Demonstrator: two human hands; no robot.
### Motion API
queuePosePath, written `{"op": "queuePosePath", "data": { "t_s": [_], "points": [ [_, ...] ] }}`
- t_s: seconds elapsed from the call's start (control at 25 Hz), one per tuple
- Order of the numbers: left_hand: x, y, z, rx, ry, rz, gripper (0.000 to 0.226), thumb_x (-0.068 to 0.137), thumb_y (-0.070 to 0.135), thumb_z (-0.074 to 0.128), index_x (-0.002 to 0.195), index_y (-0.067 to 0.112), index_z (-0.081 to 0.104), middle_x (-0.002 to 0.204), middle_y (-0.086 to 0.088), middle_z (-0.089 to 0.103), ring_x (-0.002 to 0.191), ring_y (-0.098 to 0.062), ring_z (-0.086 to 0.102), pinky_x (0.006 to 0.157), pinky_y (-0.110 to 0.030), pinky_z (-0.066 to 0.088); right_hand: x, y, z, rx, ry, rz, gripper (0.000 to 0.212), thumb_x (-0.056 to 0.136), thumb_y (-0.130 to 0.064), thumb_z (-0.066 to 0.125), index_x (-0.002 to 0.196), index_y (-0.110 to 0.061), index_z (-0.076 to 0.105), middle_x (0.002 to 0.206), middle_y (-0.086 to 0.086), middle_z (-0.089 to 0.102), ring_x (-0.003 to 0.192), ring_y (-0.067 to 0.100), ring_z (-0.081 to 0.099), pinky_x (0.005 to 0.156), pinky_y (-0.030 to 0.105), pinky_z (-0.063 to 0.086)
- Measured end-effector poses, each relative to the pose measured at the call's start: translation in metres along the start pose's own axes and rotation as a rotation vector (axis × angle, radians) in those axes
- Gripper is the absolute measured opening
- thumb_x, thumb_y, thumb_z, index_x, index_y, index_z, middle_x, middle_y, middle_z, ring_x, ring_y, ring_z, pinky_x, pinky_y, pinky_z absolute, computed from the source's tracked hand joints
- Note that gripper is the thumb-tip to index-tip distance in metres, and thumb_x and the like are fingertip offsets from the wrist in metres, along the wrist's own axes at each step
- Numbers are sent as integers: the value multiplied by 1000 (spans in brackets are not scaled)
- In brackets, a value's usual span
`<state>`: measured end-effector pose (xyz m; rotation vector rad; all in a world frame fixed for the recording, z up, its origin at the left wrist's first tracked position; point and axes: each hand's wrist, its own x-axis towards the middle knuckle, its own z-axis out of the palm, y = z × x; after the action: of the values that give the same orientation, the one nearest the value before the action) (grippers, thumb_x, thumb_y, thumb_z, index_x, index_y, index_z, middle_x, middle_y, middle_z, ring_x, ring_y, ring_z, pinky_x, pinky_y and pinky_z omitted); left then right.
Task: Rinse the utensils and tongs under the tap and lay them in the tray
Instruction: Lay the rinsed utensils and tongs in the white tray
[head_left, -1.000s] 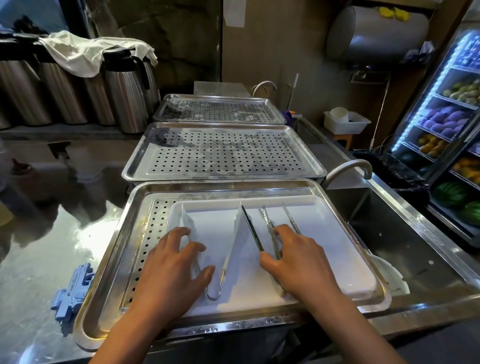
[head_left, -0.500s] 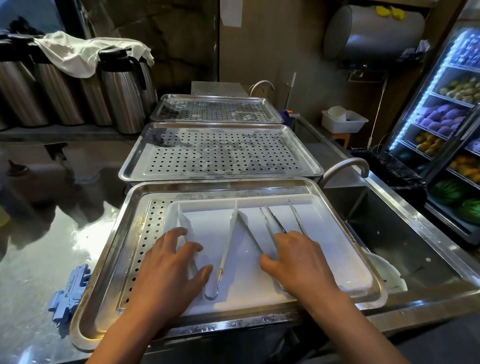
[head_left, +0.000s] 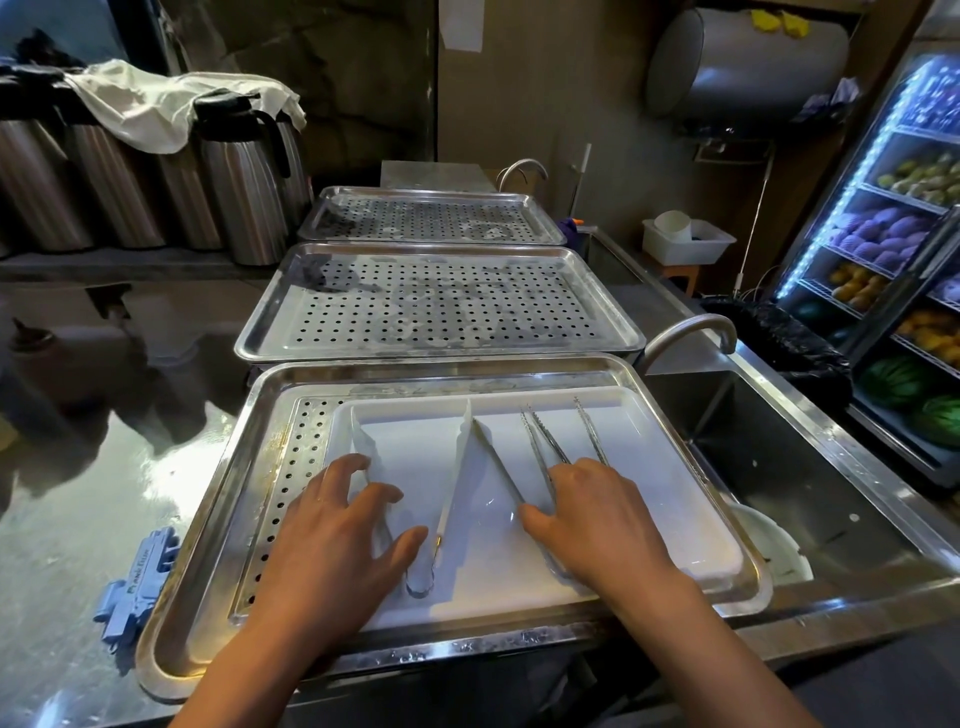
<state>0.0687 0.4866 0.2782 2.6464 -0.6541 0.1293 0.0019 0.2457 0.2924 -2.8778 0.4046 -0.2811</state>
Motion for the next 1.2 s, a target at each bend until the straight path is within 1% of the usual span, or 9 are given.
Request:
{"op": "queuePosePath", "data": {
  "t_s": [0.12, 0.24, 0.44, 0.52, 0.6, 0.68, 0.88, 1.04, 1.2],
  "points": [
    [-1, 2, -3, 4, -10, 11, 56, 76, 72, 52, 114, 32, 65, 143, 1, 43, 127, -24, 48, 97, -45, 47, -1, 1, -2, 12, -5, 6, 39, 86, -53, 58, 80, -15, 63, 68, -7, 38, 68, 20, 48, 61, 28, 35],
    [-3, 3, -7, 28, -30, 13, 72, 70, 82, 32, 117, 36, 62, 143, 4, 40, 129, -20, 43, 98, -42, 45, -2, 1, -5, 31, 8, 22, 42, 85, -61, 59, 85, -19, 63, 79, -3, 51, 76, 23, 56, 65, 29, 37],
    [-8, 5, -11, 31, -31, 39, 75, 71, 83, 33, 128, 40, 57, 147, 3, 39, 135, -23, 40, 105, -44, 41, -4, 32, -25, -4, 235, 123, 51, 85, -65, 58, 119, -27, 64, 107, 0, 64, 94, 23, 65, 73, 35, 52],
    [-9, 7, -10, 49, -59, 122, 73, 73, 84, 35, 136, 49, 48, 155, 5, 35, 144, -22, 30, 114, -48, 33, -1, 42, -26, -68, 168, 181, 60, 84, -68, 57, 127, -26, 59, 117, 3, 63, 102, 25, 64, 77, 37, 53],
    [-6, 9, -8, 85, -116, 206, 71, 74, 86, 32, 141, 61, 31, 160, 10, 25, 151, -18, 13, 121, -49, 20, 3, 44, -21, -65, 109, 205, 64, 83, -69, 56, 127, -23, 58, 115, 3, 63, 101, 25, 63, 76, 35, 50],
    [-1, 11, -3, 111, -147, 225, 69, 76, 84, 31, 141, 65, 20, 161, 14, 20, 152, -15, 5, 123, -44, 14, 7, 44, -17, -40, 86, 207, 62, 84, -67, 58, 124, -20, 60, 112, 3, 64, 98, 24, 63, 71, 31, 45],
    [1, 12, 6, 149, -126, 216, 67, 79, 80, 34, 143, 59, 25, 157, 17, 26, 151, -15, 9, 117, -38, 27, 7, 46, -12, -33, 47, 217, 37, 86, -58, 59, 96, -22, 59, 100, 3, 62, 76, 16, 53, 54, 20, 29],
    [1, 14, 7, 150, -107, 215, 69, 77, 80, 34, 142, 57, 30, 153, 16, 33, 147, -15, 20, 111, -37, 35, 5, 50, -9, 18, 74, 245, 49, 85, -60, 62, 111, -20, 64, 104, 1, 62, 78, 12, 50, 65, 24, 39],
    [0, 16, 7, 157, -77, 222, 70, 77, 81, 33, 142, 55, 33, 146, 15, 39, 140, -12, 30, 105, -35, 41, 4, 52, -7, 21, 87, 241, 50, 85, -62, 61, 113, -20, 65, 105, 1, 64, 77, 12, 50, 62, 22, 36]
  ]
}}
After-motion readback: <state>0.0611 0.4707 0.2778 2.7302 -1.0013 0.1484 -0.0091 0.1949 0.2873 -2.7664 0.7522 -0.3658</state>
